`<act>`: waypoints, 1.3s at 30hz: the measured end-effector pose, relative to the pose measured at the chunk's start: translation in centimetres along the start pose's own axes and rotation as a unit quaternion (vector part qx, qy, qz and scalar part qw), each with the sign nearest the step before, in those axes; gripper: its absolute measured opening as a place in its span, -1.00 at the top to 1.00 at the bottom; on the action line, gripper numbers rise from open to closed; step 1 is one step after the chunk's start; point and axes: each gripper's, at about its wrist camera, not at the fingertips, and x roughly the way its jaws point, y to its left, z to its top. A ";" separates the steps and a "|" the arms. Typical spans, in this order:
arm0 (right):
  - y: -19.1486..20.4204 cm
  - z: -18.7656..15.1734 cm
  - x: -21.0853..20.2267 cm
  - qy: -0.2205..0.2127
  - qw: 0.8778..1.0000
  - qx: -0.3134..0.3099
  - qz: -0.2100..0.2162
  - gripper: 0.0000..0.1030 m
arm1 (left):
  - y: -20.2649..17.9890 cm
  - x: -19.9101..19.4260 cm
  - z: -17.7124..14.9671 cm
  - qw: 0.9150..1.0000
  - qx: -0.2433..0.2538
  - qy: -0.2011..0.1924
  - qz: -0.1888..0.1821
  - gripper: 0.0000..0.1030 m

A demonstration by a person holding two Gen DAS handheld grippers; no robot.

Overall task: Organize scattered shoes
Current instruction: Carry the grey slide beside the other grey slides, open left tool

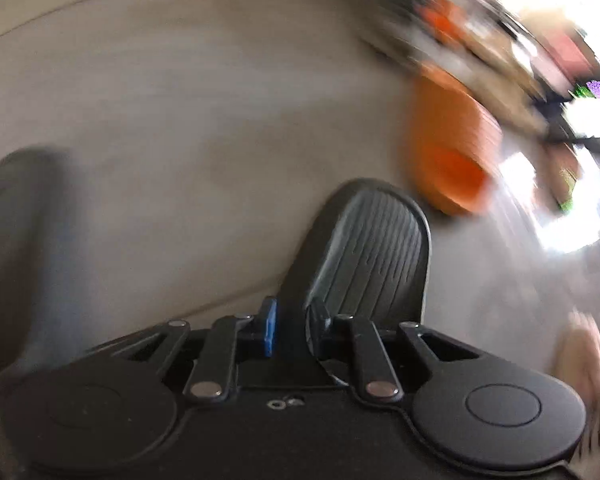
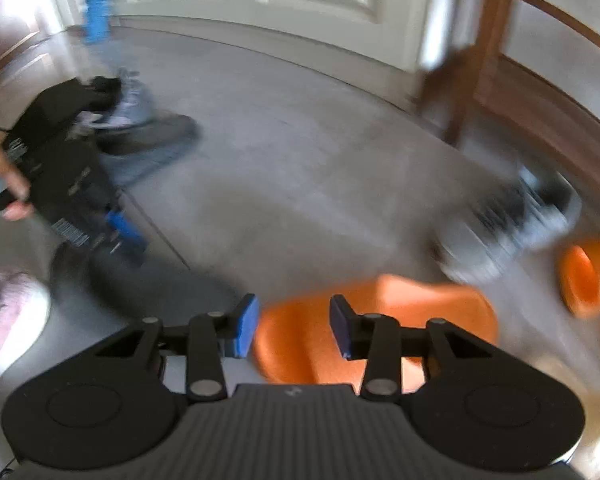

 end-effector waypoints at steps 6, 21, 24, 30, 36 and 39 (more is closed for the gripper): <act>2.9 1.4 2.3 0.008 0.998 -0.039 0.042 0.11 | 3.3 -1.7 0.7 0.987 -0.130 -0.088 0.033 0.73; 9.8 3.0 8.5 0.055 0.979 -0.084 0.179 0.11 | 1.6 -7.9 -6.2 0.989 0.045 -0.137 0.029 0.60; 11.3 2.8 9.8 0.075 0.971 -0.104 0.202 0.11 | 1.4 -9.4 -8.2 0.986 0.085 -0.140 0.018 0.59; 13.2 2.4 11.7 0.099 0.963 -0.123 0.221 0.11 | 1.0 -8.8 -10.1 0.988 0.125 -0.085 -0.025 0.51; 13.6 2.8 13.4 0.105 0.969 -0.112 0.192 0.06 | 0.6 -6.5 -9.5 0.990 0.118 -0.074 0.001 0.35; 13.1 3.4 13.8 0.098 0.975 -0.099 0.173 -0.03 | 0.7 -6.3 -8.4 0.990 0.105 -0.092 0.029 0.34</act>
